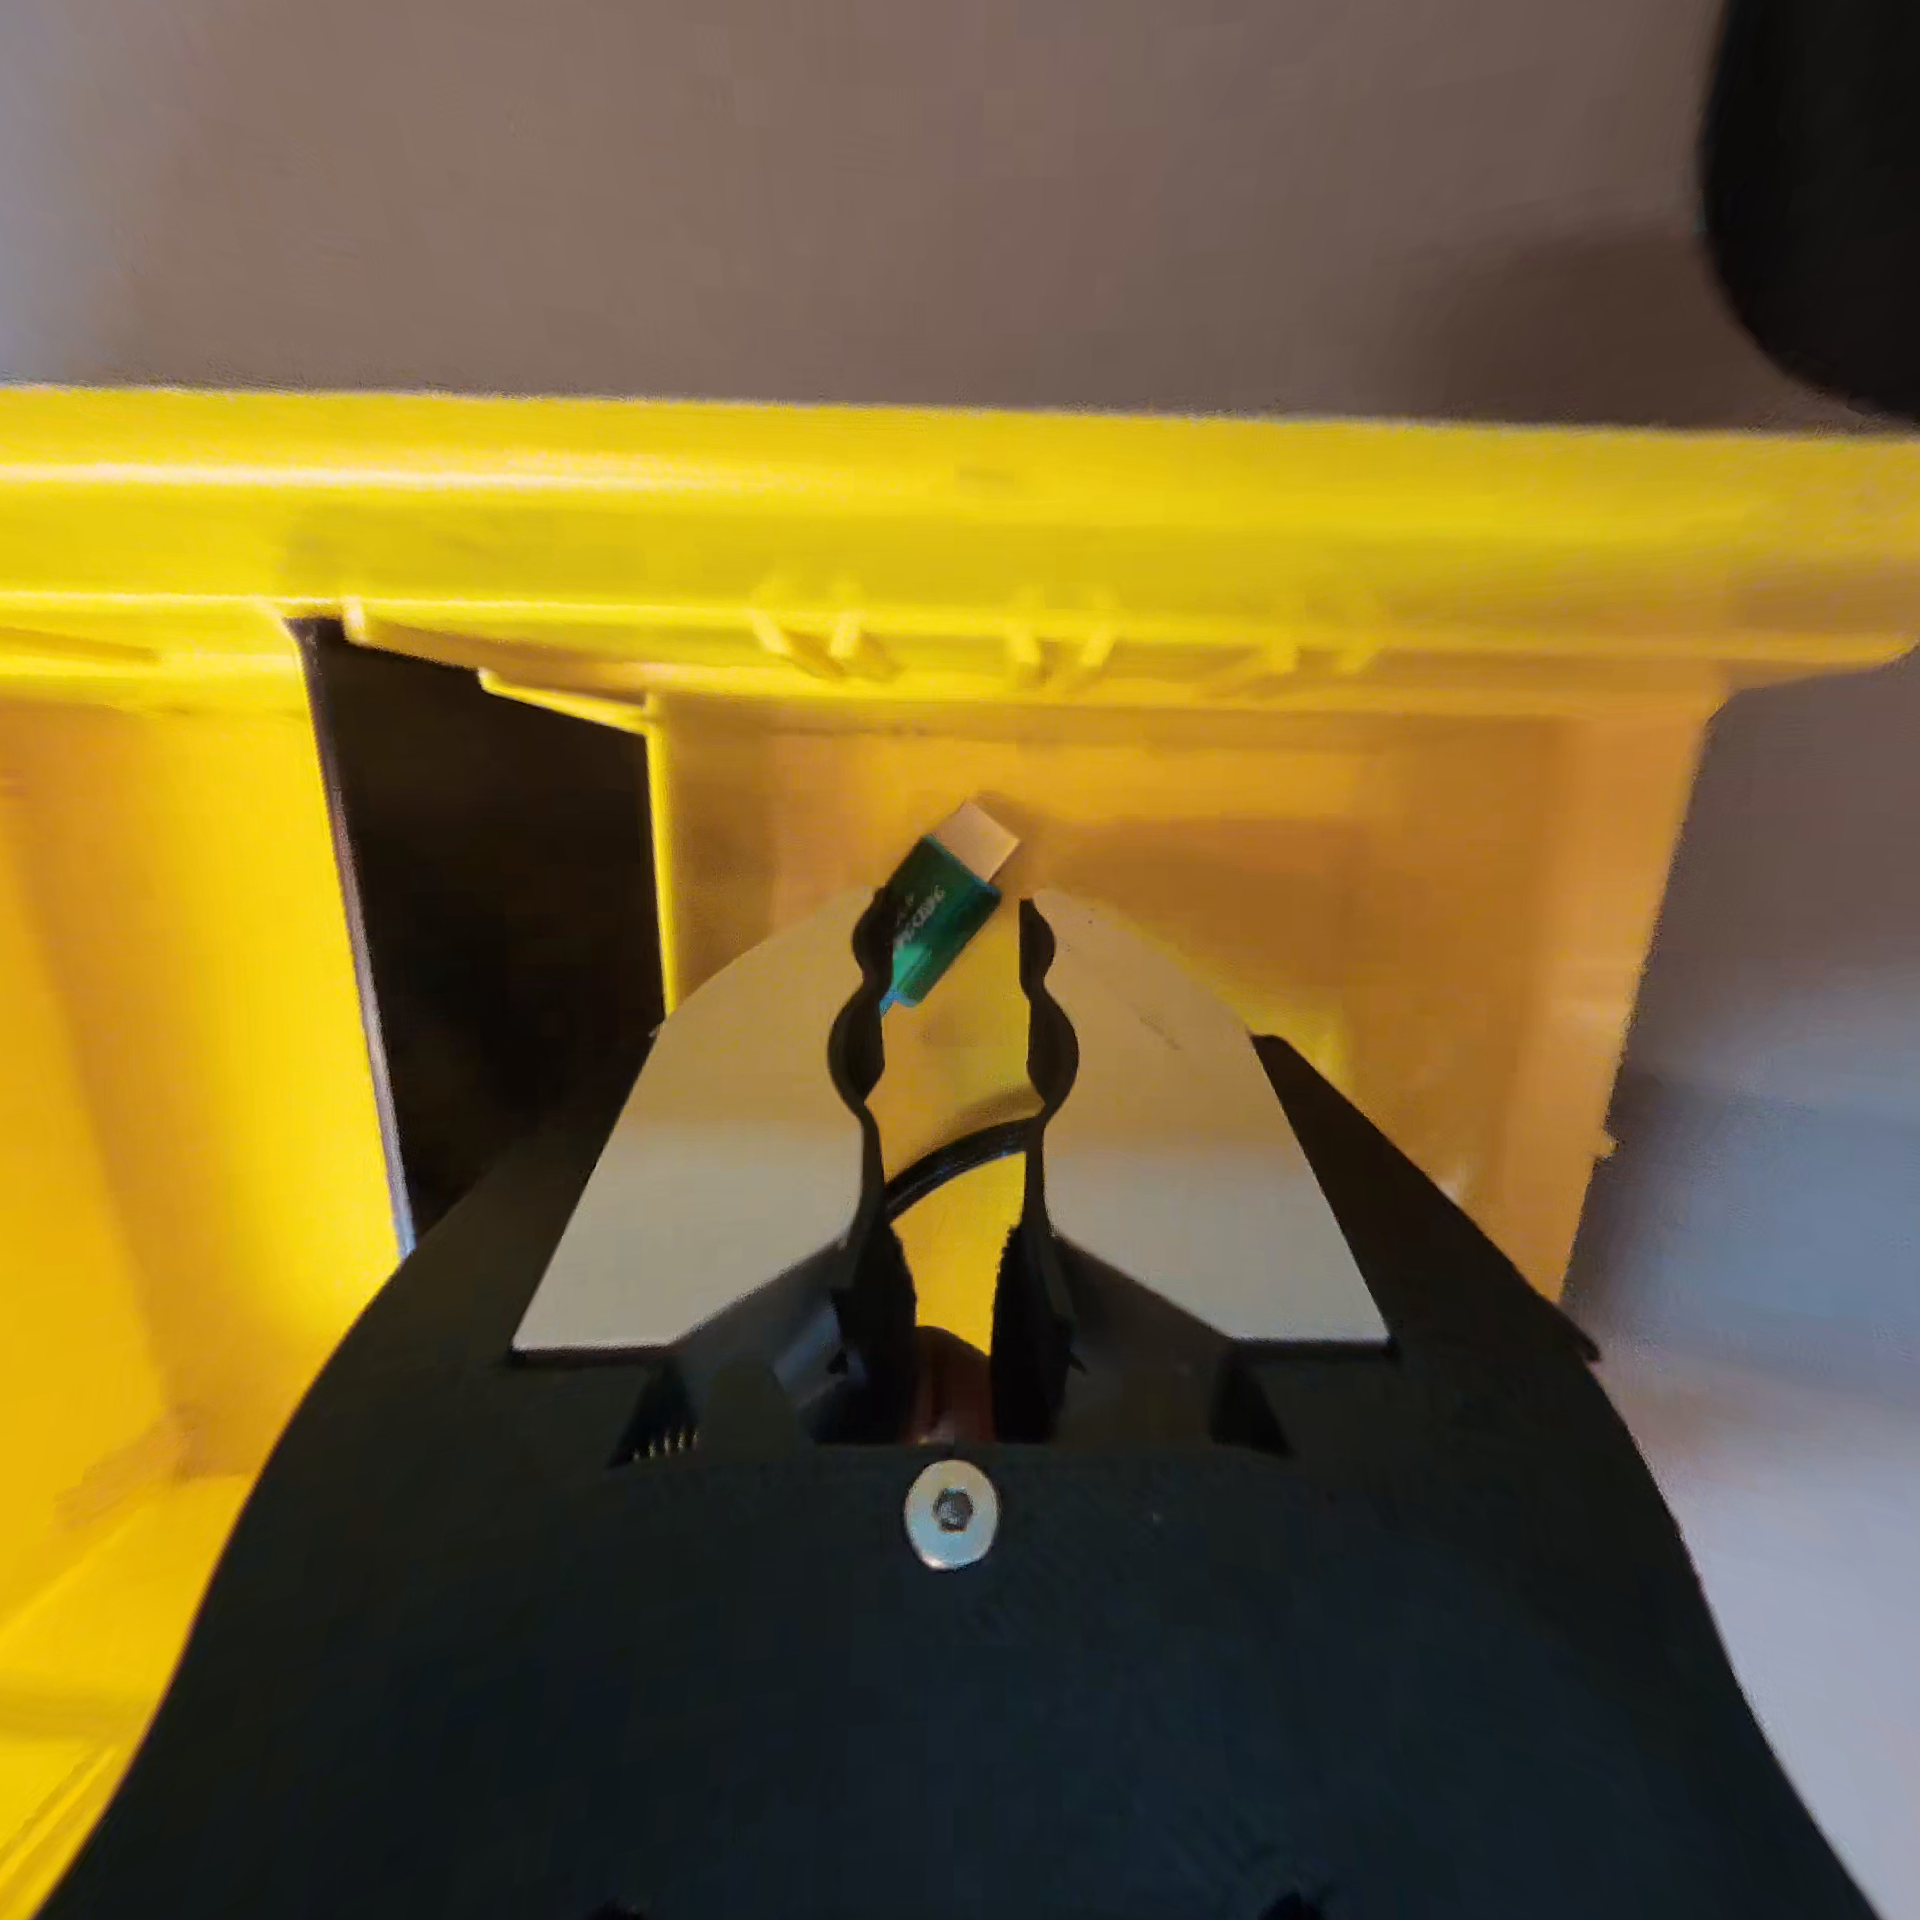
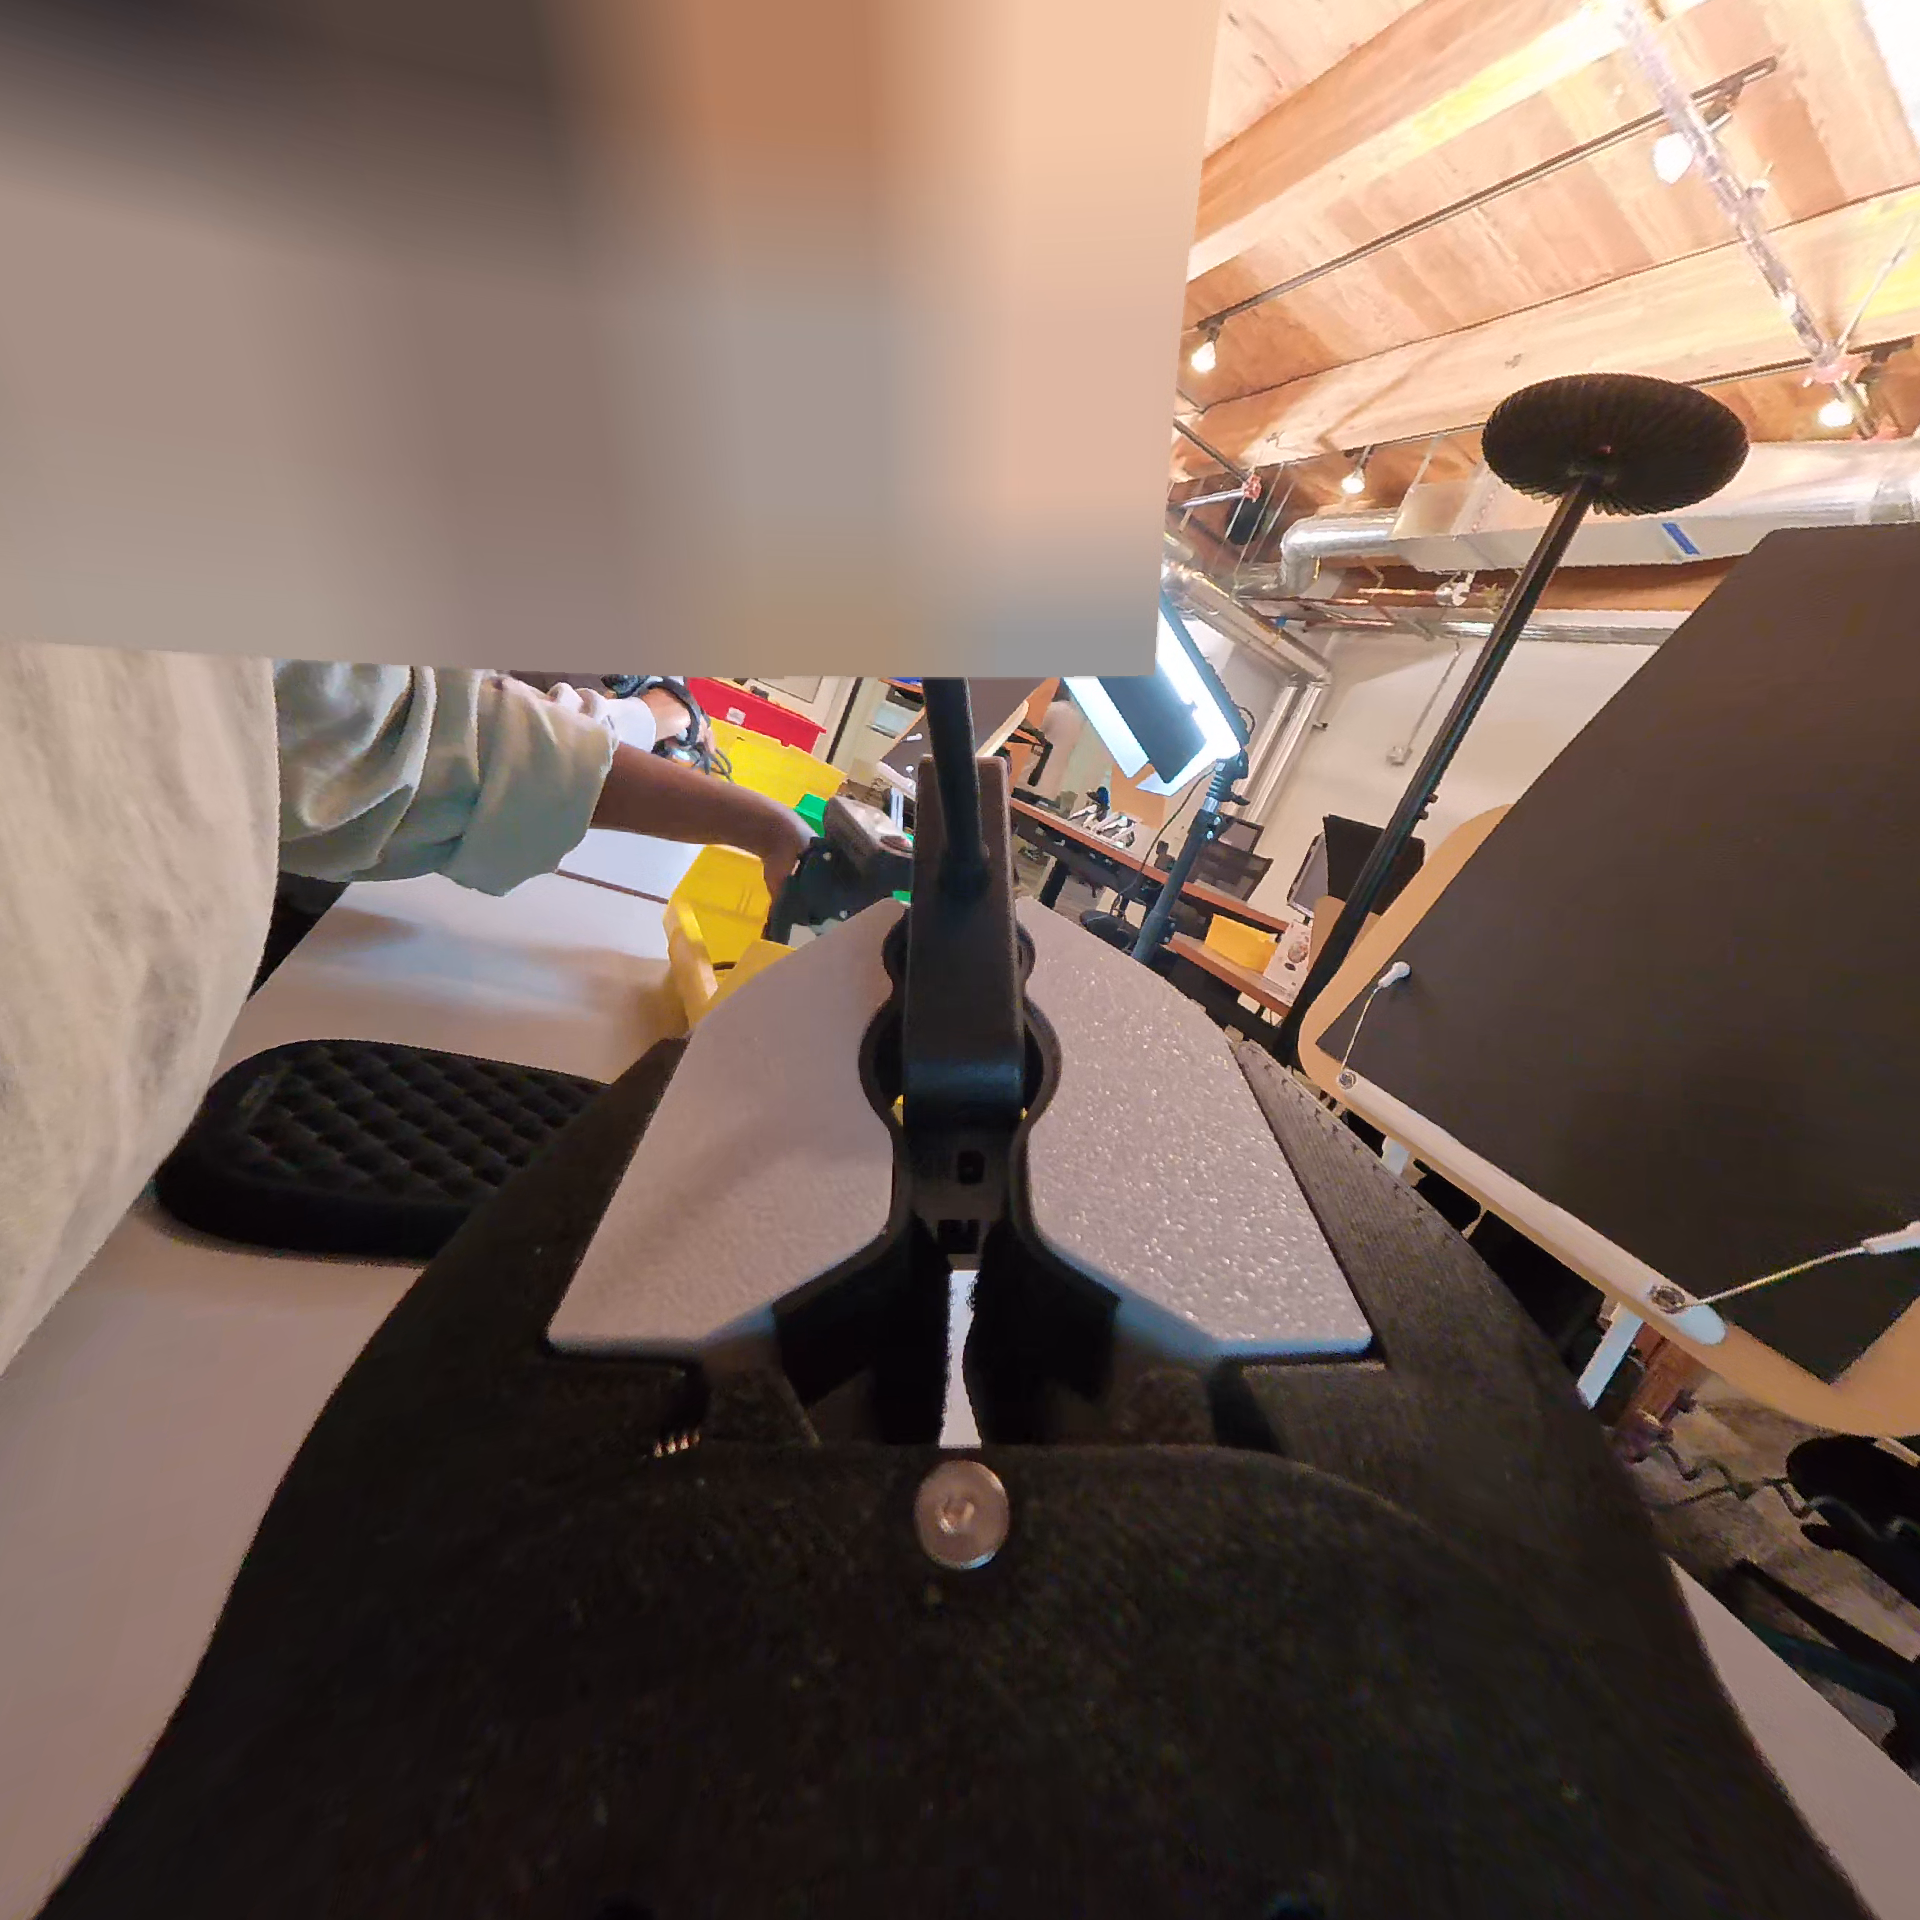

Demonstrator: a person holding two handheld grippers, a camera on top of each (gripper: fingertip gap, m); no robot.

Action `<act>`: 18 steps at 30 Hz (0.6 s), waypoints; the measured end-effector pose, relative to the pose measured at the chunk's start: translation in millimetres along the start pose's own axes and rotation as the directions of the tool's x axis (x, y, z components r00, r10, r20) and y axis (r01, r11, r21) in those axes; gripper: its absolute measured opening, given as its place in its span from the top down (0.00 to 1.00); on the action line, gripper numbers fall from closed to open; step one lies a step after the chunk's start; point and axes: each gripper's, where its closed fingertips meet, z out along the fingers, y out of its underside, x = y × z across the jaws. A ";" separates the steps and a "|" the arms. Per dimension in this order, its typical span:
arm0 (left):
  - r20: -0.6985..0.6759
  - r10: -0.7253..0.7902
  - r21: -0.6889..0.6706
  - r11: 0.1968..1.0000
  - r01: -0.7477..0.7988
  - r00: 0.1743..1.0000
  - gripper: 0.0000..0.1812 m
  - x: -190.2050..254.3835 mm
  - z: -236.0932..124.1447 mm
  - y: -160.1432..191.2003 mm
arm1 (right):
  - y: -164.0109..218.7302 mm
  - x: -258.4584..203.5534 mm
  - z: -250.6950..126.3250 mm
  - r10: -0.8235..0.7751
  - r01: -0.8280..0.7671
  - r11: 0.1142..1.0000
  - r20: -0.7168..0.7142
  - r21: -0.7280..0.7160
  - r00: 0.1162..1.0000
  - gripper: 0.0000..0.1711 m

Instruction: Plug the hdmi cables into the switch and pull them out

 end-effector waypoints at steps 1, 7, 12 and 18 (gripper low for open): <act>0.032 0.022 -0.038 0.999 -0.021 0.999 0.86 -4.7 -1.7 5.0 | -0.4 1.1 0.4 -0.001 0.001 1.000 0.000 0.004 1.000 0.91; 0.097 0.203 -0.219 0.959 -0.178 0.974 0.76 -22.7 -7.6 30.6 | -3.1 5.2 0.9 0.006 -0.006 1.000 -0.001 0.030 1.000 0.91; 0.049 0.153 -0.117 0.982 -0.146 0.987 0.90 -15.4 3.4 15.0 | 0.2 6.6 -0.1 0.006 -0.006 1.000 -0.013 0.021 1.000 0.91; 0.429 0.081 -0.007 0.996 -0.086 0.900 0.91 -31.0 -17.8 8.5 | -2.4 5.1 -4.2 0.005 -0.004 0.999 -0.020 0.037 1.000 0.91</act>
